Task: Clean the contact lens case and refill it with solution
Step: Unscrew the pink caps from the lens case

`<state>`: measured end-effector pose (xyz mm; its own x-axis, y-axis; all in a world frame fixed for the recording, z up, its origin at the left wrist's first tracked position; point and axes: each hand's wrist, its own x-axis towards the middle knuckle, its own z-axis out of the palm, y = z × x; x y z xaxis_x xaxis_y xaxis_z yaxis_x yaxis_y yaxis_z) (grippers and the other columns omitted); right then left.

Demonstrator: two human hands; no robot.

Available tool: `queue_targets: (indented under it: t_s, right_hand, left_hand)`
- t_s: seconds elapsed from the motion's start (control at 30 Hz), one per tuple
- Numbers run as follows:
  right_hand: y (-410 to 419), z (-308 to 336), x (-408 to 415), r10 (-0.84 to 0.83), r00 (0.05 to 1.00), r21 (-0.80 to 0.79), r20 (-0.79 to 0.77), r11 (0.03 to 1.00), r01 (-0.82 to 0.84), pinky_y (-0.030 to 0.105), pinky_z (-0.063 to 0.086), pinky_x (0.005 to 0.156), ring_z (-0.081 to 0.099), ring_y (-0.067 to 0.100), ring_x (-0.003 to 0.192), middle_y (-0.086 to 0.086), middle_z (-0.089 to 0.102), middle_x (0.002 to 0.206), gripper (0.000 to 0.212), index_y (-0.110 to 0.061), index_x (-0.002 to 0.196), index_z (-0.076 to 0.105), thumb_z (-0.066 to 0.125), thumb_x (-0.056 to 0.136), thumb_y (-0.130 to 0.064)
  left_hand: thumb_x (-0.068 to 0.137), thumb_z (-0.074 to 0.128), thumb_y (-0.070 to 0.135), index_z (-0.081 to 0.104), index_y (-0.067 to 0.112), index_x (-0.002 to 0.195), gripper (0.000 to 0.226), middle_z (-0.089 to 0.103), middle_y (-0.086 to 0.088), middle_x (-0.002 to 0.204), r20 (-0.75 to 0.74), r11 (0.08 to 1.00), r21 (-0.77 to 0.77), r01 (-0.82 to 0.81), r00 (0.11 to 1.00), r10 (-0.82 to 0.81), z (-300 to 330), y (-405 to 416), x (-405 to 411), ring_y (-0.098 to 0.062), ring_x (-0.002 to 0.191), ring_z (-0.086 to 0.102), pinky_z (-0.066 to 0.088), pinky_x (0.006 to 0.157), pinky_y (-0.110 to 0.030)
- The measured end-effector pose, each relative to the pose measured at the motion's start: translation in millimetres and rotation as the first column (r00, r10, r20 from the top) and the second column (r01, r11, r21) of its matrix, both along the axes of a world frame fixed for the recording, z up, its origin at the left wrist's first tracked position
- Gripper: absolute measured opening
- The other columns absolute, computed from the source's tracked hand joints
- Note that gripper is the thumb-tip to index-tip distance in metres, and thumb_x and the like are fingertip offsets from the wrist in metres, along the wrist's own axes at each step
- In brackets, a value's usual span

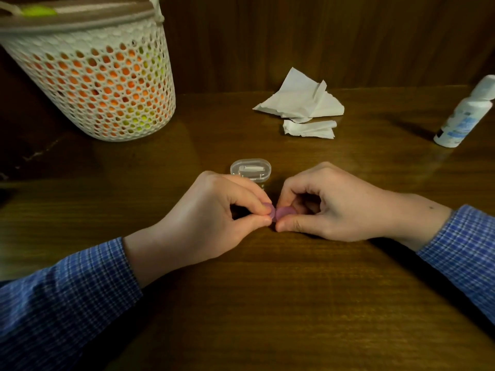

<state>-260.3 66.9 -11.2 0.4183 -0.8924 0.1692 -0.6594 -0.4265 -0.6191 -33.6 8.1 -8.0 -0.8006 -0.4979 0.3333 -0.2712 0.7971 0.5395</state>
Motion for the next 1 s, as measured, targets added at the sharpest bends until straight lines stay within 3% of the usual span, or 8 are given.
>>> queue_targets:
  t_s: [0.27,0.4,0.53,0.77,1.0]
  right_hand:
    - [6,-1,-1,-0.099,0.993,-0.032,-0.057,0.995,0.097,0.027,0.053,0.054,0.064,0.013,0.066,-0.007,0.07,0.079,0.025,-0.026,0.099,0.075,0.075,0.086,-0.048]
    - [14,-4,-3,-0.18,0.98,-0.114,-0.086,0.979,0.17,0.017,0.05,0.06,0.062,0.008,0.08,-0.014,0.066,0.093,0.039,-0.031,0.114,0.07,0.073,0.085,-0.057]
    - [18,-4,-2,-0.255,0.967,-0.126,-0.023,0.96,0.25,0.01,0.049,0.062,0.063,0.002,0.085,-0.018,0.065,0.097,0.041,-0.029,0.116,0.069,0.079,0.083,-0.05]
    - [21,-7,3,-0.296,0.954,-0.099,0.052,0.949,0.3,0.01,0.05,0.061,0.067,0.001,0.083,-0.016,0.07,0.091,0.038,-0.029,0.115,0.069,0.082,0.083,-0.043]
    - [22,-10,2,-0.29,0.953,-0.073,0.092,0.952,0.296,0.01,0.052,0.065,0.068,-0.001,0.086,-0.015,0.071,0.097,0.037,-0.029,0.12,0.066,0.082,0.086,-0.034]
  left_hand:
    - [0.083,0.082,0.022,0.083,0.02,0.096,0.013,0.075,0.014,0.099,-0.036,1.0,-0.011,0.005,0.999,-0.005,-5,-4,-1,0.002,0.096,0.071,0.056,0.086,-0.017]
    - [0.083,0.081,0.024,0.082,0.021,0.094,0.012,0.075,0.013,0.093,-0.056,1.0,-0.02,-0.003,0.998,0.002,-7,-1,-2,-0.003,0.092,0.071,0.058,0.083,-0.022]
    - [0.083,0.076,0.033,0.081,0.025,0.095,0.015,0.074,0.013,0.09,-0.032,1.0,0.013,-0.02,0.999,0.021,-6,0,-1,-0.006,0.091,0.07,0.057,0.084,-0.025]
    - [0.087,0.08,0.028,0.081,0.029,0.098,0.011,0.074,0.016,0.094,0.0,0.999,0.038,-0.039,0.999,0.039,-7,-2,-3,0.0,0.094,0.068,0.058,0.087,-0.026]
    - [0.085,0.081,0.027,0.082,0.03,0.097,0.012,0.076,0.018,0.094,-0.006,0.996,0.059,-0.067,0.998,0.068,-5,3,-3,0.004,0.096,0.068,0.055,0.089,-0.016]
